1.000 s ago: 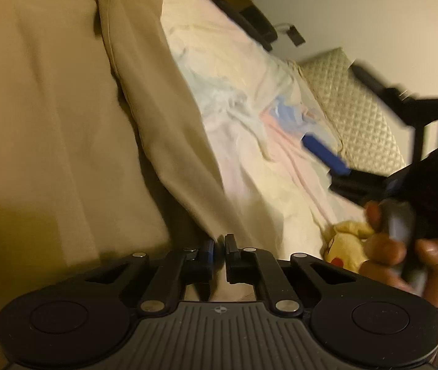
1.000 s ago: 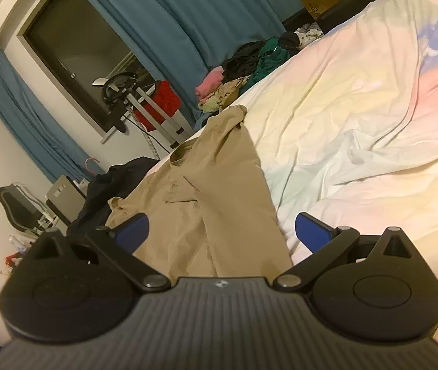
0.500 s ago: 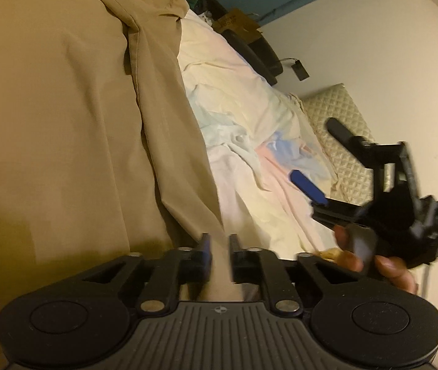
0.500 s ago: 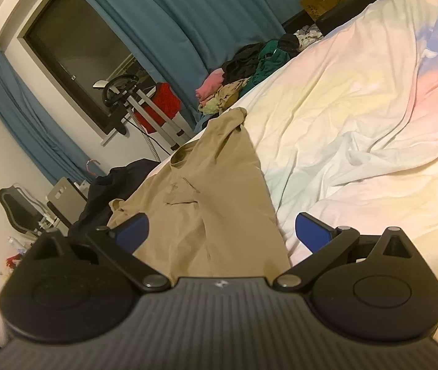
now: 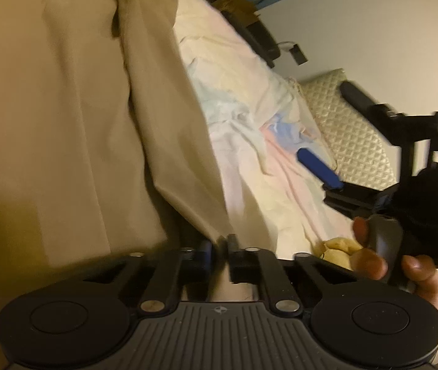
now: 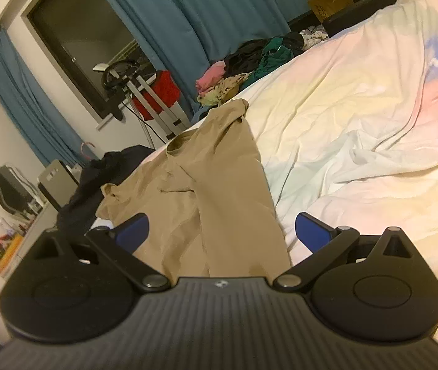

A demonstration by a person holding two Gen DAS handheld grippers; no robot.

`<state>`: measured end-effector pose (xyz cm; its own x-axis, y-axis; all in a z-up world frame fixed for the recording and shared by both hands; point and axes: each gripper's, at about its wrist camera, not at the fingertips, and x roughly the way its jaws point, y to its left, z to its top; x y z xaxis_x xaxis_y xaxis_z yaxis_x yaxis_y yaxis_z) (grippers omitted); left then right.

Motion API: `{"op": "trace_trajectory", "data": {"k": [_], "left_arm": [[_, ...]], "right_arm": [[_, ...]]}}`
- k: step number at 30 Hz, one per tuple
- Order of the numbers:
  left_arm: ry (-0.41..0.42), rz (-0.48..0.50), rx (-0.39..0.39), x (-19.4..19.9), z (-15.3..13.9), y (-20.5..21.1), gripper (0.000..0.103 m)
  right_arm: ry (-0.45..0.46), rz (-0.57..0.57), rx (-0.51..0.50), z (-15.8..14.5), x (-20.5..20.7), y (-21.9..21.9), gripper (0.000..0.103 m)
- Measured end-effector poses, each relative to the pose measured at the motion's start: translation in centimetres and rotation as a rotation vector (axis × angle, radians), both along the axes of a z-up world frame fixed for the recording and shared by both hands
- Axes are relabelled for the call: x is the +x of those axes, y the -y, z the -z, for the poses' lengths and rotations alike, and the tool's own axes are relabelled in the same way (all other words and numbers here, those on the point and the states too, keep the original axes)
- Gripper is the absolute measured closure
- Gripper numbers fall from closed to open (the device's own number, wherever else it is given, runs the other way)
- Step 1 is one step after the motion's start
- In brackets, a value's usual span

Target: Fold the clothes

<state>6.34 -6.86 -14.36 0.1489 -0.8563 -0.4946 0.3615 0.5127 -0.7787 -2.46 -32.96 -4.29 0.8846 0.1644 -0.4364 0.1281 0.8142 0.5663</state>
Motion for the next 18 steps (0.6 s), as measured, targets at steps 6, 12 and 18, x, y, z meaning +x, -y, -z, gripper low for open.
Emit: {"op": "trace_trajectory", "data": {"k": [6,12,18], "left_arm": [[0.026,-0.025,-0.050,-1.3,-3.4,-2.0,0.101],[0.006,-0.071,0.002,-2.1,-5.1,-4.9,0.101],[-0.032,-0.124,0.277,-0.9,-1.5,-4.4,0.101]], "right_arm": [[-0.011,0.006,-0.010,0.2,0.0,0.1,0.000],[-0.008,0.001,0.002,0.3,-0.1,0.3,0.000],[-0.016,-0.008,0.003,0.4,0.2,0.3,0.000]]}}
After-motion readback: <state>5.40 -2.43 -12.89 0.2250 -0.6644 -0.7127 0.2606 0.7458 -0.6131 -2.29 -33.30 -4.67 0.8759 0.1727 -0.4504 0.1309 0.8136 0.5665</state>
